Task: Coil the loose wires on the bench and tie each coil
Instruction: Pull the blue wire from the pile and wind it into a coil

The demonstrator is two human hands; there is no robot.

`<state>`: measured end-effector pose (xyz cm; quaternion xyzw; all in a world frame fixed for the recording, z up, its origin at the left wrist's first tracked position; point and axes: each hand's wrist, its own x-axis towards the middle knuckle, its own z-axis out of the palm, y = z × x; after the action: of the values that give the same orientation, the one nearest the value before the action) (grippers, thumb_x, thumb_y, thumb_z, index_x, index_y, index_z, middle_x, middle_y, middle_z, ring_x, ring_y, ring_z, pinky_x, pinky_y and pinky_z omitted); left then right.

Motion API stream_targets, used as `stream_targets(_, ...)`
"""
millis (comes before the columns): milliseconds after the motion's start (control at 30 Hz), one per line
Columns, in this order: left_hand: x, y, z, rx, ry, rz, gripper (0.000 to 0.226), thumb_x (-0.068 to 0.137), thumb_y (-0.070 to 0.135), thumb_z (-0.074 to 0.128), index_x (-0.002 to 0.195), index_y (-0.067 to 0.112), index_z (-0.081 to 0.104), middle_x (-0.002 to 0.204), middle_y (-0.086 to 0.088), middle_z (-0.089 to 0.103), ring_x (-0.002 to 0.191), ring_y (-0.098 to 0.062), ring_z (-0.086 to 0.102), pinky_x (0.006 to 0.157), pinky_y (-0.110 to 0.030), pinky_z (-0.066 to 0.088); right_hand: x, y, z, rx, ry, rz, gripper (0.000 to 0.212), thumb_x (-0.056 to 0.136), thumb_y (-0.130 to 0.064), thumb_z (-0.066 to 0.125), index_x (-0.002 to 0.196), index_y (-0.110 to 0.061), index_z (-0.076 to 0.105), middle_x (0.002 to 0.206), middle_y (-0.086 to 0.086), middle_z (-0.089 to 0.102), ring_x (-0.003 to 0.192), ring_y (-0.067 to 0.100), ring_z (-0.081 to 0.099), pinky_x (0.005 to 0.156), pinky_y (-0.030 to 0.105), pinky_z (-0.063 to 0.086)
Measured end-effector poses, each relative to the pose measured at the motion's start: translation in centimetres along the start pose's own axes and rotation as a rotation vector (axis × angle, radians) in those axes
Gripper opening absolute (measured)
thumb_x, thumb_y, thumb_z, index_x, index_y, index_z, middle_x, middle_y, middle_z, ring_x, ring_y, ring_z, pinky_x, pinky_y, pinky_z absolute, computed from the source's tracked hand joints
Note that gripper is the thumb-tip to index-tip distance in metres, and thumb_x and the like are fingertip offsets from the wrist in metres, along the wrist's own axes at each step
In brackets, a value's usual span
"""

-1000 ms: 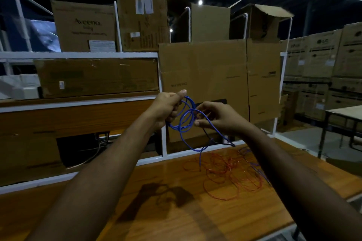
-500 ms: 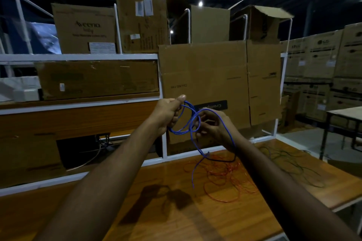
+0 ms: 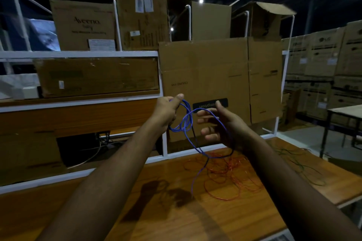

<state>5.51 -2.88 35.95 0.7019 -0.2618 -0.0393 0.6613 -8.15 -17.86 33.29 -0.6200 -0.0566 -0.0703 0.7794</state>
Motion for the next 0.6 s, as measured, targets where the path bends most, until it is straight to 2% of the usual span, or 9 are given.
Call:
stream_targets(33, 0.0, 0.0, 0.0, 0.015, 0.001, 0.009, 0.037, 0.1, 0.04, 0.054, 0.071, 0.02, 0.043, 0.056, 0.001, 0.03, 0.045, -0.014, 0.025, 0.042, -0.025, 0.02, 0.0, -0.2, 0.1, -0.079, -0.001, -0.023, 0.054, 0.097, -0.05, 0.045, 0.118, -0.003, 0.064, 0.092, 0.008, 0.068, 0.067, 0.018, 0.062, 0.053, 0.025, 0.053)
stream_targets(100, 0.0, -0.1, 0.1, 0.049, -0.008, 0.025, 0.037, 0.1, 0.04, 0.054, 0.071, 0.02, 0.043, 0.056, 0.0, 0.031, 0.045, -0.015, 0.026, 0.042, -0.026, 0.021, 0.3, -0.6, 0.1, -0.306, 0.018, -0.087, 0.039, 0.098, -0.037, 0.054, 0.115, -0.004, 0.064, 0.088, 0.006, 0.064, 0.066, 0.017, 0.059, 0.055, 0.025, 0.05)
stream_targets(167, 0.0, -0.2, 0.3, 0.069, -0.024, 0.033, 0.036, 0.1, 0.041, 0.054, 0.073, 0.02, 0.044, 0.057, 0.0, 0.032, 0.045, -0.014, 0.027, 0.044, -0.027, 0.021, 0.9, -0.9, 0.2, -0.622, 0.075, -0.157, 0.025, 0.098, -0.027, 0.059, 0.113, -0.008, 0.065, 0.088, 0.005, 0.066, 0.07, 0.017, 0.063, 0.064, 0.03, 0.054)
stream_targets(233, 0.1, -0.3, 0.5, 0.085, -0.041, 0.043, 0.036, 0.099, 0.042, 0.054, 0.072, 0.02, 0.045, 0.058, 0.0, 0.033, 0.044, -0.014, 0.028, 0.044, -0.027, 0.022, 1.3, -1.1, 0.3, -0.89, 0.135, -0.204, 0.018, 0.098, -0.026, 0.06, 0.108, -0.014, 0.068, 0.086, 0.004, 0.07, 0.072, 0.017, 0.067, 0.069, 0.034, 0.058)
stream_targets(300, 0.1, -0.4, 0.6, 0.117, -0.049, 0.053, 0.036, 0.099, 0.043, 0.055, 0.073, 0.019, 0.048, 0.057, 0.0, 0.035, 0.043, -0.013, 0.03, 0.042, -0.026, 0.024, 1.5, -1.2, 0.6, -0.991, 0.191, -0.263, 0.014, 0.098, -0.026, 0.059, 0.102, -0.017, 0.069, 0.081, 0.002, 0.069, 0.066, 0.013, 0.065, 0.063, 0.031, 0.057)
stream_targets(367, 0.1, -0.6, 0.4, 0.151, -0.044, 0.063, 0.036, 0.099, 0.041, 0.055, 0.073, 0.017, 0.049, 0.055, 0.001, 0.036, 0.042, -0.012, 0.031, 0.042, -0.025, 0.026, 1.5, -1.5, 0.9, -0.868, 0.243, -0.348, 0.015, 0.1, -0.023, 0.057, 0.098, -0.013, 0.069, 0.079, 0.003, 0.066, 0.063, 0.013, 0.06, 0.058, 0.026, 0.052)
stream_targets(467, 0.3, -1.4, 0.0, 0.179, -0.016, 0.057, 0.04, 0.1, 0.038, 0.056, 0.066, 0.018, 0.047, 0.05, 0.001, 0.034, 0.038, -0.012, 0.028, 0.041, -0.023, 0.025, 1.2, -2.1, 1.0, -0.367, 0.281, -0.422, 0.015, 0.102, -0.016, 0.052, 0.096, -0.01, 0.064, 0.084, 0.007, 0.064, 0.065, 0.013, 0.059, 0.059, 0.024, 0.051)
stream_targets(600, 0.6, -2.5, -0.9, 0.151, 0.029, 0.006, 0.041, 0.099, 0.038, 0.056, 0.064, 0.02, 0.045, 0.05, 0.003, 0.031, 0.043, -0.014, 0.027, 0.047, -0.029, 0.025, 1.1, -3.3, 0.3, 0.143, 0.26, -0.352, 0.017, 0.102, -0.016, 0.046, 0.091, -0.01, 0.058, 0.077, 0.005, 0.06, 0.064, 0.014, 0.056, 0.058, 0.025, 0.048)
